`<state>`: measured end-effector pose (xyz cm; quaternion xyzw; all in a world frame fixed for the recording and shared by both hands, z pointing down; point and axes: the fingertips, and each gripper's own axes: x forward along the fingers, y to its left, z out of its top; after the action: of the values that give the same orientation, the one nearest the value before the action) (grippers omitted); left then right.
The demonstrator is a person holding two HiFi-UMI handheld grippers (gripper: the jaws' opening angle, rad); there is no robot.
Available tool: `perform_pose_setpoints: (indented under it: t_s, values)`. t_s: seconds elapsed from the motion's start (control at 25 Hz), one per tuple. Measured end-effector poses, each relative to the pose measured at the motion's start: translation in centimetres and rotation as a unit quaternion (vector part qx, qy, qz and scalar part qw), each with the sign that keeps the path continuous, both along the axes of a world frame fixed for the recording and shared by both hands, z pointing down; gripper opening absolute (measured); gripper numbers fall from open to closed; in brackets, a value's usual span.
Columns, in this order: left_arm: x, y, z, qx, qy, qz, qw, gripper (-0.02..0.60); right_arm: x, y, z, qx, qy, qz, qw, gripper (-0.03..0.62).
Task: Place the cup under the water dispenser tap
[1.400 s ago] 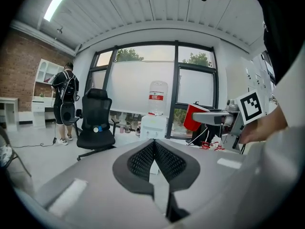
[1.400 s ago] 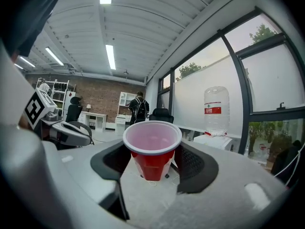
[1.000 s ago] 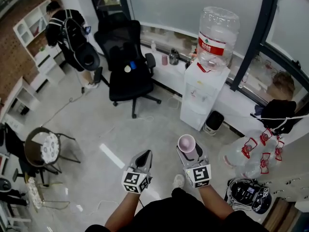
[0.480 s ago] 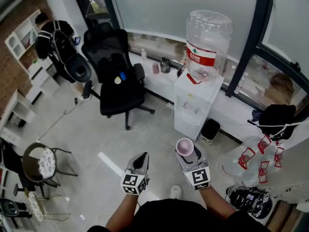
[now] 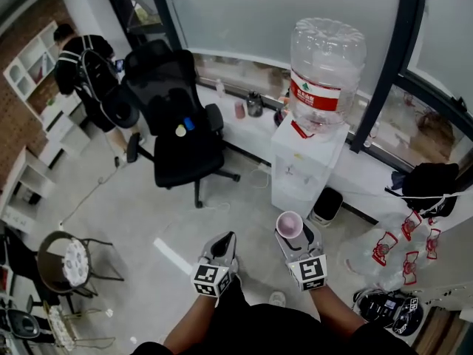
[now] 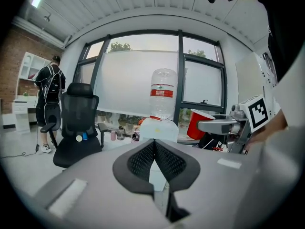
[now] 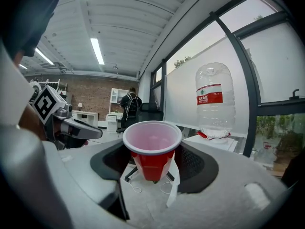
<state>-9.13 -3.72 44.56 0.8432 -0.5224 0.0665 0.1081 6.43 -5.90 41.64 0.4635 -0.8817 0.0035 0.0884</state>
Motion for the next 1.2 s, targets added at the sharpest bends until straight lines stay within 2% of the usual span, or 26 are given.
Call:
perform_pose_setpoints:
  t_s: [0.24,0.56,0.76,0.92,1.2]
  values:
    - [-2.5,-6.3,0.2,0.003,-0.023,0.053,0.9983,0.017,-2.2,-5.3,0.6,-0.014,-0.004,0.057,0.998,0.285]
    - [-7.2,-13.4,-0.8,0.004,-0.031,0.118,0.9925,0.017,-6.2,-10.8,0.2,-0.008,-0.012,0.135,0.991,0.285]
    - [-8.9,-16.6,-0.5,0.002,-0.027,0.150,0.9883,0.016,-7.4,-12.6,1.3,-0.014,-0.011,0.178,0.984,0.285]
    - [-9.0,-18.3,0.6,0.007,-0.009,0.178,0.9840,0.017,-7.5,-13.1,2.3,-0.018,-0.002,0.207,0.978,0.287]
    - [-7.4,-20.0,3.2,-0.018,0.003,0.210,0.9776,0.017,-6.6,-14.0,4.7,-0.039,0.001,0.237,0.971,0.288]
